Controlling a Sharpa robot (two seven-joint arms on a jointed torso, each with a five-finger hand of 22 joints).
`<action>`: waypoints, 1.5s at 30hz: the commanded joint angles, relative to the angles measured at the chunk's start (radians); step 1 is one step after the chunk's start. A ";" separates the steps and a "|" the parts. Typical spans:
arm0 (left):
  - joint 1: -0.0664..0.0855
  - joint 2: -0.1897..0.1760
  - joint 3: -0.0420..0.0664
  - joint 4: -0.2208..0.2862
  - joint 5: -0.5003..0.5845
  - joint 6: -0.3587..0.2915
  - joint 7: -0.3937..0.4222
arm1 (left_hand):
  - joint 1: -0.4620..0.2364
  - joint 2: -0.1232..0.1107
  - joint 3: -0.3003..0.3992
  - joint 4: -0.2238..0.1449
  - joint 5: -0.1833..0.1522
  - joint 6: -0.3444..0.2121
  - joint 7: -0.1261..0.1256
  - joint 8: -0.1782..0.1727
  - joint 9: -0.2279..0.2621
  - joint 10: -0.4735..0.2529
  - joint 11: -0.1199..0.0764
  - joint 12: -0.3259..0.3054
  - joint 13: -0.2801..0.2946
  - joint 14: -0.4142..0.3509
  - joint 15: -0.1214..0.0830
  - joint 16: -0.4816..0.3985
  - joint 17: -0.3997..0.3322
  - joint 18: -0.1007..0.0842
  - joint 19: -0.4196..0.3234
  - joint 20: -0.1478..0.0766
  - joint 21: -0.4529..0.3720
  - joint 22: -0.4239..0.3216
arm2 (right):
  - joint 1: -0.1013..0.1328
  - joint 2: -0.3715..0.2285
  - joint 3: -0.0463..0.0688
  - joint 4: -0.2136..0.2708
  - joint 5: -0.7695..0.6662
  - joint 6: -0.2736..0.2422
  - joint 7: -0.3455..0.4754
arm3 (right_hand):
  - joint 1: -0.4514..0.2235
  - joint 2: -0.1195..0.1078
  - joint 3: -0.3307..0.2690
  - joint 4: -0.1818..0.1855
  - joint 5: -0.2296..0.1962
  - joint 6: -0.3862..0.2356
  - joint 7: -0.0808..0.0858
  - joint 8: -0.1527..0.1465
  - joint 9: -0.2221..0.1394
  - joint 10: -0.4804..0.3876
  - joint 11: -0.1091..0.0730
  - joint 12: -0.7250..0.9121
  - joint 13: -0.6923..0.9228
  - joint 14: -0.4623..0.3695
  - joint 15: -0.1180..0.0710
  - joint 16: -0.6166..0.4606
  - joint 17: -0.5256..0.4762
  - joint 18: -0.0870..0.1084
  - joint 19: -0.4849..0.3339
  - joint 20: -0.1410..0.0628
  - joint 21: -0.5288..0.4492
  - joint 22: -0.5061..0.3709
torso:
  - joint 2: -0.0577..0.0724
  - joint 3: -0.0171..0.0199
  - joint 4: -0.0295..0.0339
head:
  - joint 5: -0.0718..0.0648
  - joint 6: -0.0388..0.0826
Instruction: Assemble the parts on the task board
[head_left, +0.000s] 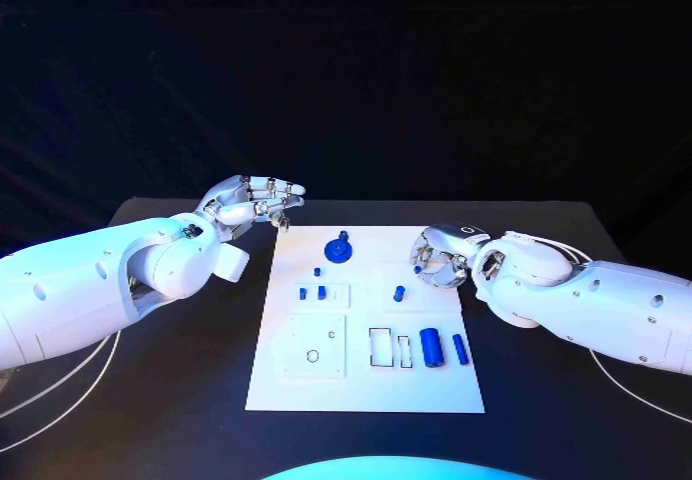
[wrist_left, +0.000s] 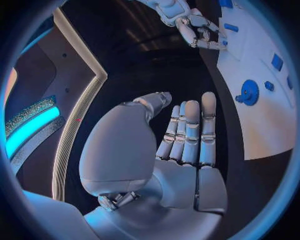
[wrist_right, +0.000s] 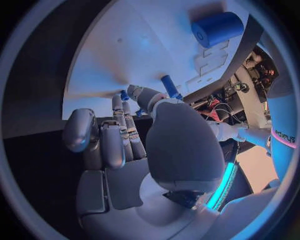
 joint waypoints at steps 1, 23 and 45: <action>0.001 0.001 0.001 0.006 0.018 0.005 0.025 | -0.003 0.004 -0.009 0.000 -0.003 0.007 -0.001 0.003 0.001 0.009 -0.001 0.005 0.001 -0.002 -0.002 -0.005 -0.001 0.017 -0.001 -0.003 -0.006 -0.001 | -0.006 0.010 -0.001 -0.011 -0.021 0.019 -0.002 | 0.000 0.010 0.008 0.000 -0.004 0.007 0.001 0.003 0.002 0.002 -0.002 0.000 0.001 0.068 0.004 0.007 0.001 -0.019 0.005 -0.002 0.004 0.001 | 0.000 0.0001 0.0011 | -0.001 -0.001; 0.001 -0.001 0.001 0.011 0.018 0.004 0.016 | -0.002 0.004 -0.010 -0.001 -0.003 0.006 0.000 0.003 0.002 0.010 -0.001 0.006 0.001 -0.002 -0.002 -0.005 -0.002 0.017 0.000 -0.003 -0.008 -0.002 | -0.020 0.035 -0.004 -0.029 -0.084 0.081 -0.056 | 0.045 0.095 0.083 -0.043 -0.065 0.089 -0.036 0.066 0.059 0.107 -0.042 0.031 0.032 0.063 -0.029 0.043 0.016 -0.031 0.024 -0.023 0.085 0.092 | -0.001 0.0002 0.0000 | -0.006 -0.009; 0.001 -0.002 0.001 0.011 0.016 0.001 0.009 | 0.003 0.005 -0.014 -0.004 -0.002 0.000 0.003 -0.001 0.001 -0.003 0.003 0.001 -0.003 -0.005 0.000 -0.011 -0.008 0.016 0.001 -0.004 -0.015 -0.007 | -0.026 0.027 -0.004 0.006 -0.156 -0.036 -0.102 | 0.044 0.096 0.100 -0.069 -0.061 0.097 -0.043 0.082 0.079 0.129 -0.050 0.029 0.046 0.062 -0.037 0.046 0.013 -0.036 0.031 -0.032 0.107 0.117 | -0.001 0.0002 -0.0001 | -0.007 -0.006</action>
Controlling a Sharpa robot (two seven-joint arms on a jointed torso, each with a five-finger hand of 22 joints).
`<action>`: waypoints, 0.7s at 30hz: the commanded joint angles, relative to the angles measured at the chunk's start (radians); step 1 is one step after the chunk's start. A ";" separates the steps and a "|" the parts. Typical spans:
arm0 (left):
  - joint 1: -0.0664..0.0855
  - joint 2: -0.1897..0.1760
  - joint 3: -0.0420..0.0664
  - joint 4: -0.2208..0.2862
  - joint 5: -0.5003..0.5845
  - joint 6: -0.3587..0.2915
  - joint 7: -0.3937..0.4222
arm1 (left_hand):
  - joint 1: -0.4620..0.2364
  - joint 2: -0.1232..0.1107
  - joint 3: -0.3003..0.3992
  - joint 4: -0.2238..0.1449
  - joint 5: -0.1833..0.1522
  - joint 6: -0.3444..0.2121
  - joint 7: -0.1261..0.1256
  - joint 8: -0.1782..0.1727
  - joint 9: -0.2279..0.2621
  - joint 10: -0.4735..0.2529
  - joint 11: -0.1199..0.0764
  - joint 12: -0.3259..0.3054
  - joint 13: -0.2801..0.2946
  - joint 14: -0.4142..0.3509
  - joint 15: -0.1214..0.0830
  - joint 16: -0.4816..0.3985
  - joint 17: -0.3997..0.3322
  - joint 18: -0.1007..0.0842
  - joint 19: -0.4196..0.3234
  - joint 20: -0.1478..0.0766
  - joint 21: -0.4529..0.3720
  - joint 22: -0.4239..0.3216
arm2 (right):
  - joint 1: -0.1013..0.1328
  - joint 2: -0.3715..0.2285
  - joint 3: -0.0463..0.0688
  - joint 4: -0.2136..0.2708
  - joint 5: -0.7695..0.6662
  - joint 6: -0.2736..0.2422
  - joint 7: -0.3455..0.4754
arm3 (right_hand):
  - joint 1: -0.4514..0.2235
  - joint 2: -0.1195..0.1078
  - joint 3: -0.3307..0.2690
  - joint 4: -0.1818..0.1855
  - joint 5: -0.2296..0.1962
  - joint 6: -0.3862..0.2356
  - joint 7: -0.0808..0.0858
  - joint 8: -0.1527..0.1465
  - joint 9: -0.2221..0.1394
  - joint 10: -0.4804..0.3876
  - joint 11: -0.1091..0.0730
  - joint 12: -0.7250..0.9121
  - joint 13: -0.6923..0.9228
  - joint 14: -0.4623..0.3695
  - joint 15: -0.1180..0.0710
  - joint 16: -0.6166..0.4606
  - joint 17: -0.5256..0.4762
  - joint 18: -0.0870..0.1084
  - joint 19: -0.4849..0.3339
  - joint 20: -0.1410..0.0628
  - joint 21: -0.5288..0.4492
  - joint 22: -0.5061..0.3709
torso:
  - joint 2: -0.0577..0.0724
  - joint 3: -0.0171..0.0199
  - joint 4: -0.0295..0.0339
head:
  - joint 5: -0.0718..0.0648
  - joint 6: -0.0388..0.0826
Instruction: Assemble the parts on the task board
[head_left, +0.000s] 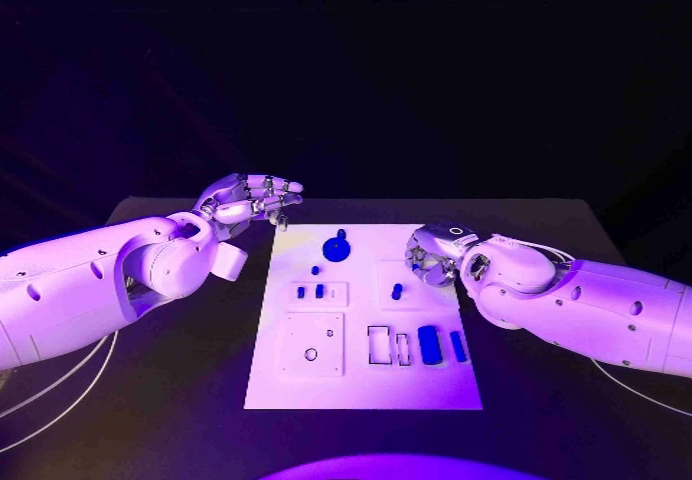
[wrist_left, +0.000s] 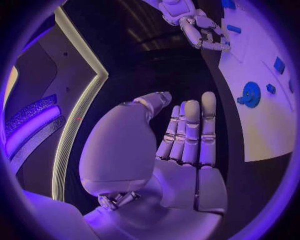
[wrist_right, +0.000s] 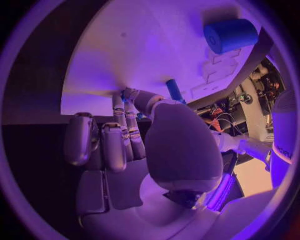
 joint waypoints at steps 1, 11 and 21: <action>0.001 0.000 0.001 0.003 0.006 0.001 0.006 | 0.003 0.005 -0.007 -0.001 -0.002 -0.001 0.004 -0.002 0.001 -0.004 0.004 0.001 -0.002 -0.006 0.000 -0.006 -0.002 0.016 0.001 -0.004 -0.005 -0.002 | -0.007 -0.003 -0.005 0.007 -0.026 -0.024 -0.019 | 0.006 0.019 0.003 -0.008 0.006 0.006 -0.002 0.006 0.003 0.048 -0.039 0.001 0.036 0.058 -0.005 0.004 0.001 -0.012 0.006 -0.005 0.009 0.004 | 0.000 0.0000 0.0006 | 0.000 0.001; 0.001 0.000 0.001 0.000 0.005 0.000 0.006 | 0.003 0.006 -0.007 -0.001 -0.002 -0.002 0.005 -0.002 0.001 -0.005 0.004 0.000 -0.002 -0.007 0.001 -0.007 -0.003 0.016 0.001 -0.004 -0.005 -0.003 | -0.002 -0.029 -0.001 0.042 -0.026 -0.090 -0.018 | 0.003 0.017 0.005 -0.010 0.006 0.008 -0.002 0.008 0.006 0.052 -0.040 0.000 0.038 0.059 -0.006 0.006 0.004 -0.014 0.008 -0.006 0.014 0.010 | -0.001 -0.0007 -0.0006 | 0.000 0.003; 0.001 0.000 0.001 -0.006 0.006 -0.002 0.006 | 0.005 0.007 -0.007 -0.002 -0.001 -0.003 0.005 -0.002 0.000 -0.006 0.004 0.000 -0.002 -0.008 0.001 -0.008 -0.004 0.016 0.001 -0.003 -0.007 -0.004 | 0.021 -0.091 0.008 0.135 0.000 -0.121 -0.003 | -0.001 0.015 0.007 -0.012 0.005 0.010 -0.003 0.010 0.009 0.055 -0.041 0.000 0.040 0.060 -0.006 0.010 0.009 -0.015 0.012 -0.006 0.022 0.017 | -0.001 -0.0012 -0.0008 | 0.003 0.006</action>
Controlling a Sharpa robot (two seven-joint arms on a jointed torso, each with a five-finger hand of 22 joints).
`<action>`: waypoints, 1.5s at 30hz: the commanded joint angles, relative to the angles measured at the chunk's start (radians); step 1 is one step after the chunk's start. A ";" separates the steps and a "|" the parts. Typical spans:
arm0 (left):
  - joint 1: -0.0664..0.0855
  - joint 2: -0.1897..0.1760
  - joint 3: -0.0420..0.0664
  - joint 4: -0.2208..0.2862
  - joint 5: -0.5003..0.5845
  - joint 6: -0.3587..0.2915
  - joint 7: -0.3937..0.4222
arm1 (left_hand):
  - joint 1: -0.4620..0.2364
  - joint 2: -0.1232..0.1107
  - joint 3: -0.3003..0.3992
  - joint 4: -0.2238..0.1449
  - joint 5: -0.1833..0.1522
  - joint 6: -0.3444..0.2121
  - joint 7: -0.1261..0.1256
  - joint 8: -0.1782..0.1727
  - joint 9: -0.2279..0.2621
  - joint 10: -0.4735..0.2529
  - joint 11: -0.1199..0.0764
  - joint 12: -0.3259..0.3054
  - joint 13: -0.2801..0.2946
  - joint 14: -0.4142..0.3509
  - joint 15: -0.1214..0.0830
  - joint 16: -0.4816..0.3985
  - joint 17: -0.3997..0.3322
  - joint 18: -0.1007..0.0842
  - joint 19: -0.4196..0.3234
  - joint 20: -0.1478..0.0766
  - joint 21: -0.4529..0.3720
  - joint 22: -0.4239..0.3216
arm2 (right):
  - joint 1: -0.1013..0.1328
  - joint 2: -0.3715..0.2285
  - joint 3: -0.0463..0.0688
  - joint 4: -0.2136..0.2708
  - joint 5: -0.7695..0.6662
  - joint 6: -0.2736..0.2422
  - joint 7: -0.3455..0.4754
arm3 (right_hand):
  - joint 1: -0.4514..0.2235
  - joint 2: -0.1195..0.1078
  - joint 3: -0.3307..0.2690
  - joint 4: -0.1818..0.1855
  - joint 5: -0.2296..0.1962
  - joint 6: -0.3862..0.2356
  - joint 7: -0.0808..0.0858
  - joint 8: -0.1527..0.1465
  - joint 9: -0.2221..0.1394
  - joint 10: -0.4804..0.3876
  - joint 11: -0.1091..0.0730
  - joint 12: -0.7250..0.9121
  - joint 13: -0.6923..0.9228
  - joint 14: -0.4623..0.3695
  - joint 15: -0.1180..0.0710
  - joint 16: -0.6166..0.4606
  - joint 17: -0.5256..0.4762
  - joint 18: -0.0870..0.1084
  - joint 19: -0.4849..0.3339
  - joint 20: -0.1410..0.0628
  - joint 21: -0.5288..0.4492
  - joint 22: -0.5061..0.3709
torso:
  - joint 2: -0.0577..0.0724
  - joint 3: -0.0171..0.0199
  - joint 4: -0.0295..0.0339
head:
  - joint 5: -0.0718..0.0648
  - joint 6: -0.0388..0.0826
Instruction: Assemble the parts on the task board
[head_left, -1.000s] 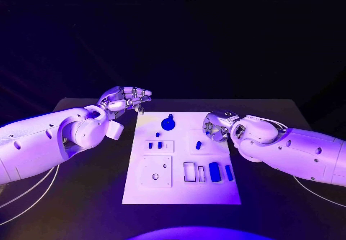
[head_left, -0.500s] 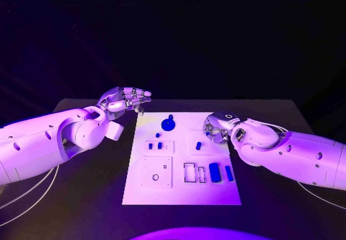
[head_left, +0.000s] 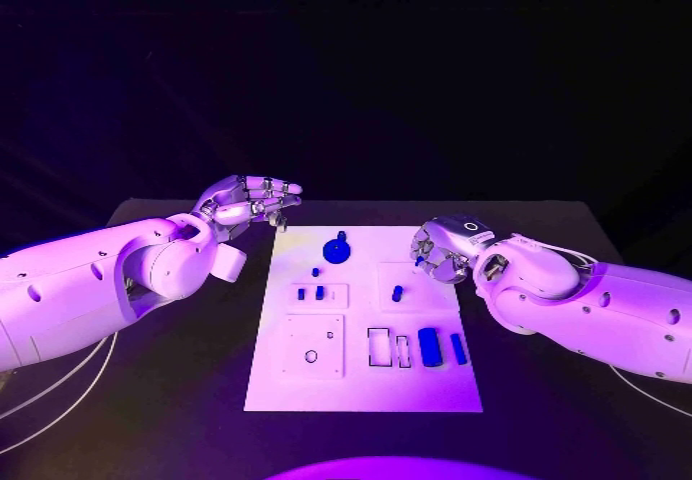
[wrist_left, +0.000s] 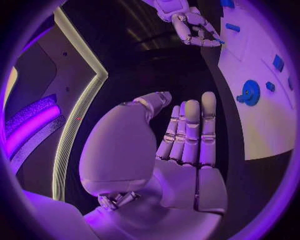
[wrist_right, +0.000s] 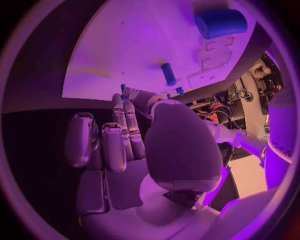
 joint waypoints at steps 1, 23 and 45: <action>0.001 0.001 0.001 0.000 0.006 0.000 0.007 | 0.005 0.007 -0.005 0.001 -0.001 -0.003 0.005 -0.002 0.000 -0.004 0.002 0.000 -0.001 -0.008 0.001 -0.005 -0.001 0.016 0.001 -0.003 -0.003 -0.001 | 0.004 -0.013 0.001 0.034 0.011 -0.033 0.014 | -0.001 0.007 0.001 -0.003 0.003 0.006 0.001 0.005 0.002 0.052 -0.044 0.007 0.040 0.060 -0.006 0.006 0.003 -0.016 0.009 -0.003 0.006 0.003 | 0.000 -0.0004 0.0005 | 0.001 0.001; 0.001 0.020 0.001 -0.002 0.006 0.001 0.010 | 0.009 0.009 -0.004 -0.001 0.000 -0.004 0.006 -0.003 0.000 -0.005 0.002 0.001 -0.002 -0.010 0.001 -0.007 -0.003 0.016 0.000 -0.003 -0.005 -0.003 | -0.035 0.085 -0.002 0.187 0.087 -0.015 0.092 | -0.003 0.007 0.003 -0.004 0.003 0.005 0.001 0.005 0.004 0.052 -0.044 0.005 0.041 0.060 -0.007 0.005 0.000 -0.014 0.003 -0.003 -0.001 -0.003 | 0.000 -0.0019 0.0016 | 0.060 -0.008; 0.002 0.042 0.001 -0.004 0.005 0.003 0.002 | 0.010 0.010 -0.005 -0.002 0.000 -0.003 0.006 -0.002 0.001 -0.005 0.003 0.001 -0.002 -0.011 0.001 -0.008 -0.004 0.016 0.000 -0.003 -0.007 -0.003 | -0.114 0.191 -0.016 0.110 0.095 0.016 0.107 | -0.005 0.009 0.005 -0.006 0.003 0.002 0.003 0.005 0.006 0.051 -0.043 0.002 0.042 0.060 -0.006 0.006 -0.001 -0.012 0.000 -0.003 -0.006 -0.007 | 0.001 0.0001 0.0012 | 0.105 -0.031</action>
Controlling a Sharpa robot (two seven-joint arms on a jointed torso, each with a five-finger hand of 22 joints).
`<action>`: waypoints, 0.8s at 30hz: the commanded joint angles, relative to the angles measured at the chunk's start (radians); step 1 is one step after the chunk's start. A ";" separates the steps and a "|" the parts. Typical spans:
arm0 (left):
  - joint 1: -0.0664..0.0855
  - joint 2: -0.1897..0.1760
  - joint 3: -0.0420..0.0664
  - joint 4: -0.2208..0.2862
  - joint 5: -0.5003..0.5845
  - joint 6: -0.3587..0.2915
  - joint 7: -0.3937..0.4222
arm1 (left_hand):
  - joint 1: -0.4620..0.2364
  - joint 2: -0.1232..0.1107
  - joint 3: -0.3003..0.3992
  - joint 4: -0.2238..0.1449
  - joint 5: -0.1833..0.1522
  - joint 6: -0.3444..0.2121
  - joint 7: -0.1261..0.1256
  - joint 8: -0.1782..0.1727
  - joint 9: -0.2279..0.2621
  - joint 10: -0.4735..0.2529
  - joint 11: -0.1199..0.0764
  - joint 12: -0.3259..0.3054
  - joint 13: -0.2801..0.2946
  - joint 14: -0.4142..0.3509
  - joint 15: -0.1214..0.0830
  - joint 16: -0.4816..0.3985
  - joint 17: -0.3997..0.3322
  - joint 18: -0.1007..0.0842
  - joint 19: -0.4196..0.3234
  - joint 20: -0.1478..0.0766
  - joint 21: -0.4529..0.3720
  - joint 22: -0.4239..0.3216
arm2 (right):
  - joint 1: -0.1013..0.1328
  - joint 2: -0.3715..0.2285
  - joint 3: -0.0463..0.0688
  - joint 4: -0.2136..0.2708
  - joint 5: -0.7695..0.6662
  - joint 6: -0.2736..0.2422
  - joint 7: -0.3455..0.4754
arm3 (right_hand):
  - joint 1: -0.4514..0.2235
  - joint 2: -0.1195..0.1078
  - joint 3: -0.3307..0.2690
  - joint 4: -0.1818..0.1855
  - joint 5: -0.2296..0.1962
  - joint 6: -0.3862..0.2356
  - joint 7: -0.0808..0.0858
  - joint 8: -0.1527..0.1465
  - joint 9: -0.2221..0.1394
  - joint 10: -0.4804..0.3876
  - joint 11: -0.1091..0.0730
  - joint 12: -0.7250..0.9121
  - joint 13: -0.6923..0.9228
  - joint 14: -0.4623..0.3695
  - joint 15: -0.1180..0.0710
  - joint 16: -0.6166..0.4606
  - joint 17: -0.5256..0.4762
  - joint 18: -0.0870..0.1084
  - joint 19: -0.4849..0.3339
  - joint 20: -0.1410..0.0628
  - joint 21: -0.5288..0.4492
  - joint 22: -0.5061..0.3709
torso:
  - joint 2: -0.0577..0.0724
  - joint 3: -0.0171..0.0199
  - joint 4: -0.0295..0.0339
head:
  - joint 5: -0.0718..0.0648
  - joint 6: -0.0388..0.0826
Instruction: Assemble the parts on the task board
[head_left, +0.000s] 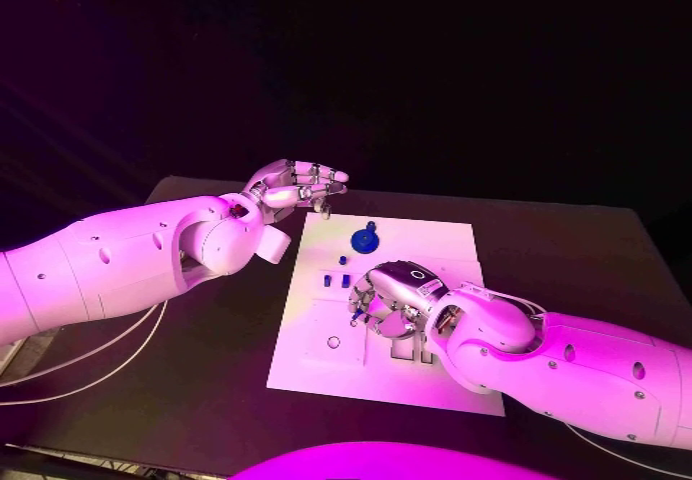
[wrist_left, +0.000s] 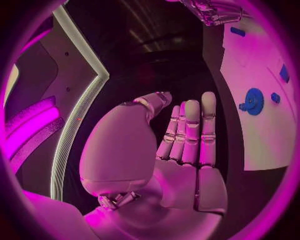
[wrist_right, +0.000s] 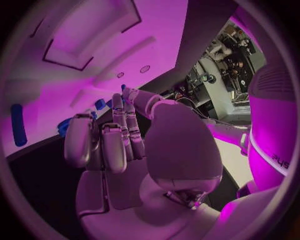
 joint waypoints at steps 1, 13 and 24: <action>0.001 0.004 0.001 0.001 0.004 0.004 0.003 | 0.005 0.006 -0.005 -0.002 0.000 -0.003 0.006 -0.002 0.001 -0.004 0.002 0.001 -0.001 -0.007 -0.002 -0.004 -0.001 0.016 0.000 -0.003 -0.007 -0.001 | -0.006 0.006 -0.001 -0.007 -0.002 0.014 0.011 | -0.003 0.009 0.003 -0.003 0.003 0.004 0.005 0.002 0.001 0.051 -0.043 0.001 0.027 0.059 -0.007 0.002 -0.001 -0.015 -0.004 0.000 -0.005 -0.001 | 0.000 0.0001 0.0001 | 0.004 -0.004; 0.001 0.006 0.001 0.000 0.003 0.009 0.000 | 0.006 0.006 -0.006 -0.002 0.001 -0.003 0.006 -0.002 0.001 -0.005 0.002 0.001 -0.002 -0.008 -0.002 -0.005 -0.002 0.016 0.000 -0.003 -0.007 -0.001 | -0.016 0.016 -0.002 -0.027 -0.014 0.015 -0.005 | -0.004 0.009 0.004 -0.004 0.003 0.003 0.006 0.002 0.001 0.051 -0.043 0.000 0.027 0.060 -0.006 0.004 0.001 -0.015 -0.003 0.000 -0.005 -0.001 | 0.000 0.0004 -0.0004 | 0.006 -0.007; 0.001 0.005 0.001 -0.001 0.003 0.010 -0.004 | 0.006 0.006 -0.007 -0.002 0.001 -0.003 0.006 -0.002 0.001 -0.006 0.002 0.001 -0.002 -0.008 -0.002 -0.005 -0.002 0.016 0.000 -0.002 -0.008 -0.002 | -0.018 0.026 -0.003 -0.031 -0.017 0.039 -0.012 | -0.004 0.009 0.004 -0.004 0.003 0.003 0.006 0.002 0.001 0.051 -0.043 0.000 0.027 0.060 -0.006 0.004 0.001 -0.015 -0.003 0.000 -0.005 -0.001 | 0.000 0.0002 -0.0006 | 0.008 -0.012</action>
